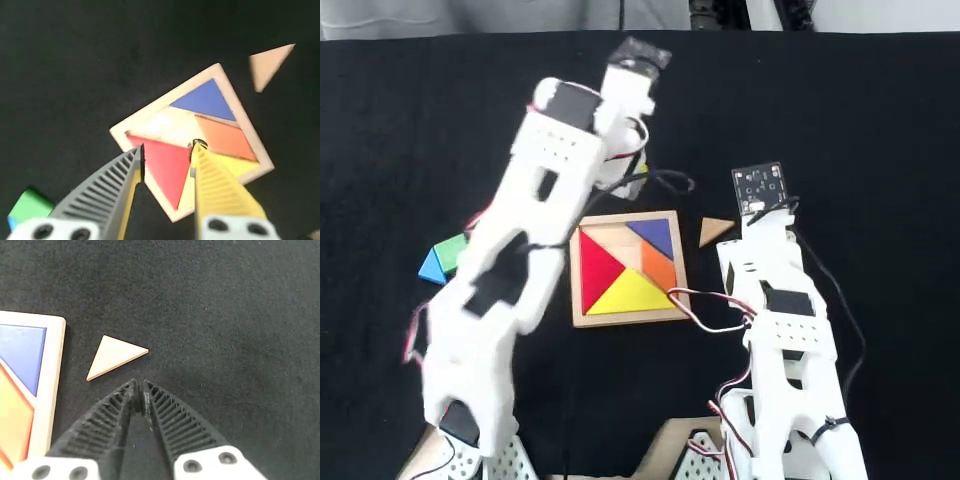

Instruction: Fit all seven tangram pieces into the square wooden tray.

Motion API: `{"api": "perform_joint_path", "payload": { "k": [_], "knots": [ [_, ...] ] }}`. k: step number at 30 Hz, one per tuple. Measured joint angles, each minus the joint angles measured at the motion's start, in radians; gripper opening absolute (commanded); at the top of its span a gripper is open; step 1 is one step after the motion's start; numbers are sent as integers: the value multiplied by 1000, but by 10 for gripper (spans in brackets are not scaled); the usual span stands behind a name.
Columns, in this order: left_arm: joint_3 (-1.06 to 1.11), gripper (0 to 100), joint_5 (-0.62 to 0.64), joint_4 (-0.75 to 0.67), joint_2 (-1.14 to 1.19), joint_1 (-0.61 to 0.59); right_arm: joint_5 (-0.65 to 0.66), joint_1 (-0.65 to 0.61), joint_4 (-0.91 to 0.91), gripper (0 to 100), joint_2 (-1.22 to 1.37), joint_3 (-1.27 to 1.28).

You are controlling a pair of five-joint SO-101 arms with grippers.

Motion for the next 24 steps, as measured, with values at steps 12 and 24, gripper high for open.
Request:
{"api": "perform_joint_path", "payload": {
  "k": [12,24],
  "knots": [
    [572,173,0,-6,-827,-163,61,-66,161,18,-40,-2],
    [1389,173,-3,-345,-1367,-466,229,-393,512,18,-161,-98]
  ]
}}
